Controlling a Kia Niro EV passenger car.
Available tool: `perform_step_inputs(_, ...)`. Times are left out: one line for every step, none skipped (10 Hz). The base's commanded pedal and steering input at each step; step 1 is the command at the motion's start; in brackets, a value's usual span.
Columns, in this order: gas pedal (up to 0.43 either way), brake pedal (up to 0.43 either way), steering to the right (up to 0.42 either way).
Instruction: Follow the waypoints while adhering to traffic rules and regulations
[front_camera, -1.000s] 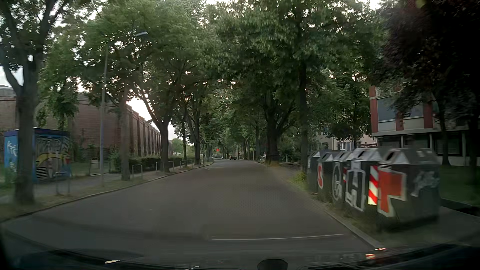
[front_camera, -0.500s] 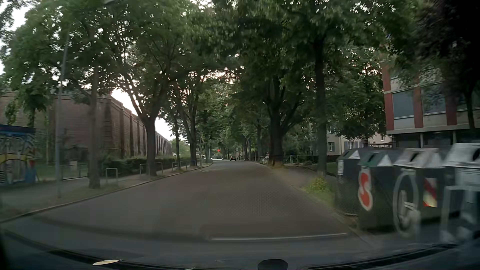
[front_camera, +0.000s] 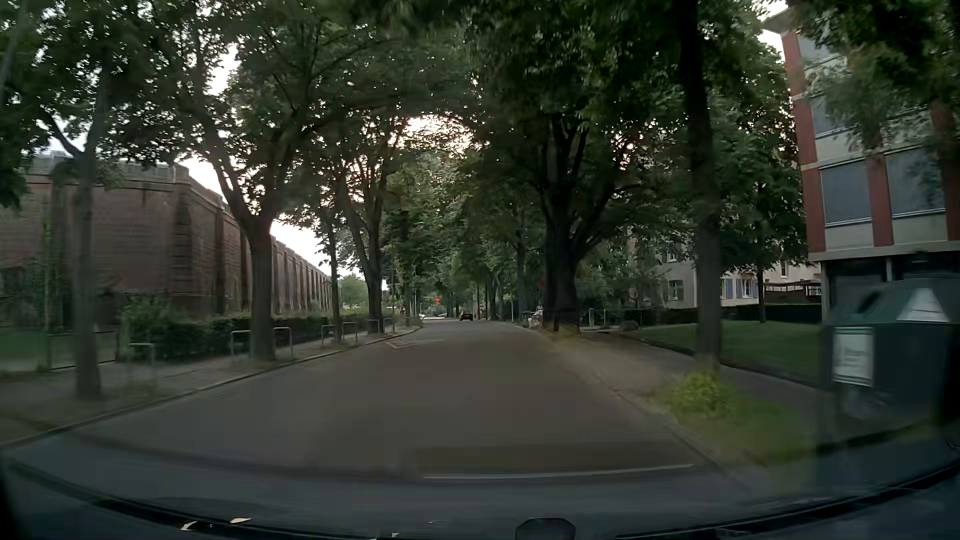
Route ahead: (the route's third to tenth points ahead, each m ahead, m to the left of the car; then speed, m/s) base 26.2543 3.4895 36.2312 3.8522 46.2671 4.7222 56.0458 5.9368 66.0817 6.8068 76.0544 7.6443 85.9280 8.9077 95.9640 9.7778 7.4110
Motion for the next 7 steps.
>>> perform_step_inputs(0.098, 0.000, -0.002)
perform_step_inputs(0.098, 0.000, -0.002)
perform_step_inputs(0.098, 0.000, -0.003)
perform_step_inputs(0.098, 0.000, -0.002)
perform_step_inputs(0.098, 0.000, -0.002)
perform_step_inputs(0.098, 0.000, -0.002)
perform_step_inputs(0.098, 0.000, -0.002)
